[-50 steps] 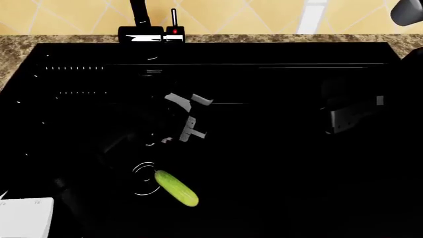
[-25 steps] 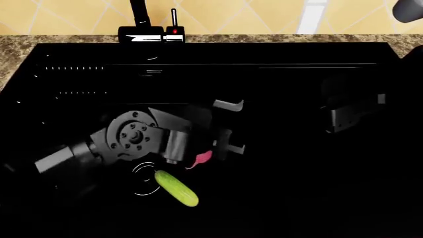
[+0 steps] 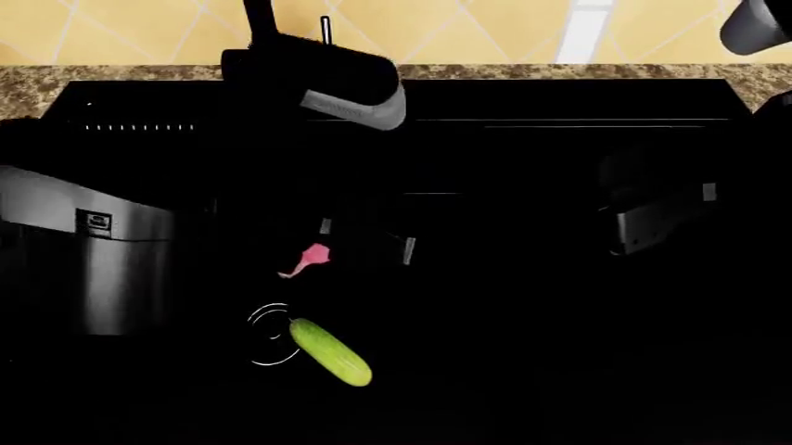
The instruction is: Pick up the fruits and vegetables and place them in the sink. Turn on the sink faucet to wash them. Then turn the sink off and put them in the tray.
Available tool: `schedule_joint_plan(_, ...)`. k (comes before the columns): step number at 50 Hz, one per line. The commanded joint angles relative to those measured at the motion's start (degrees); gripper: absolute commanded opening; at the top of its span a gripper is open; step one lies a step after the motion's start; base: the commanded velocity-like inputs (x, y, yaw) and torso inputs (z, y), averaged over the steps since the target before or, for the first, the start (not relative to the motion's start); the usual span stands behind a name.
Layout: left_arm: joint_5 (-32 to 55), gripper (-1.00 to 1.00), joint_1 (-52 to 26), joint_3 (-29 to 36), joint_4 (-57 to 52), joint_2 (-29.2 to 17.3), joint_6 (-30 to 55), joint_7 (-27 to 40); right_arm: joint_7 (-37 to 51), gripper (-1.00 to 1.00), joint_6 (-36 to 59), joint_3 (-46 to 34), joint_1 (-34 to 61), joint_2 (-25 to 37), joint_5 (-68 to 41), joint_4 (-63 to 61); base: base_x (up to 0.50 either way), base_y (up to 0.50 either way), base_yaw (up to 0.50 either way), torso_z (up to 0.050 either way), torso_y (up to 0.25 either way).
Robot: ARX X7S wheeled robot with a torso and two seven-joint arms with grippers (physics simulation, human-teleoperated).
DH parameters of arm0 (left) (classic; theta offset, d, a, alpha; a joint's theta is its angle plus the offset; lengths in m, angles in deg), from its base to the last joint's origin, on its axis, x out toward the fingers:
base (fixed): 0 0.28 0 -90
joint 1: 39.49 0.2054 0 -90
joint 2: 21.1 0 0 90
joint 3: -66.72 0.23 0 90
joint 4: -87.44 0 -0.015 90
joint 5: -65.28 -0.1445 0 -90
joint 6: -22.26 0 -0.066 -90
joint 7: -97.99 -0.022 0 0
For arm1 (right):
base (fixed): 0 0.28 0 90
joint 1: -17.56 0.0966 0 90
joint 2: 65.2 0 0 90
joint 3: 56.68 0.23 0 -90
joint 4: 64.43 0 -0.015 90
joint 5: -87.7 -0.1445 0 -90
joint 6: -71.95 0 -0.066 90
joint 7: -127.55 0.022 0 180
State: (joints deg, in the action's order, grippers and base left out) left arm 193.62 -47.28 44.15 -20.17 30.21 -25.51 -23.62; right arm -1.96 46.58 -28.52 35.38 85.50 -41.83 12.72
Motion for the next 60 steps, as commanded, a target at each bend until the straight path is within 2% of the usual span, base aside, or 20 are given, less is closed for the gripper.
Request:
schedule_joint_plan(1,8.46,-1.00,-7.17,-4.29,-8.64,-8.61,1.72,4.89,0.83,1.00,1.31,-1.81,0.68,-3.77,-1.35,2.48,0.00,0.00,0.00,0.000,0.000)
schedule_joint_plan(14,15.61,-1.00,-13.05,-8.61,-9.33,-18.04,4.09,4.97,-6.59,1.00,3.12,-3.69,-0.81,-15.71,2.05,11.91,0.00,0.00,0.00,0.000,0.000)
schedule_joint_plan(24,17.63,-1.00,-15.03,-9.94,-8.65,-21.17,5.29,5.32,-12.41,1.00,4.28,-5.60,-2.60,-24.82,3.40,18.70,0.00,0.00,0.00,0.000,0.000)
schedule_joint_plan(38,17.07,-1.00,-14.09,-10.32,-8.64,-22.74,5.78,4.59,-17.11,1.00,4.14,-7.94,-5.42,-33.70,8.48,23.40,0.00,0.00,0.00,0.000,0.000)
schedule_joint_plan(60,16.43,-1.00,-12.79,-10.29,-8.98,-23.27,5.64,4.60,-22.66,1.00,0.07,-9.40,-11.50,-40.27,15.40,26.04,0.00,0.00,0.00,0.000,0.000)
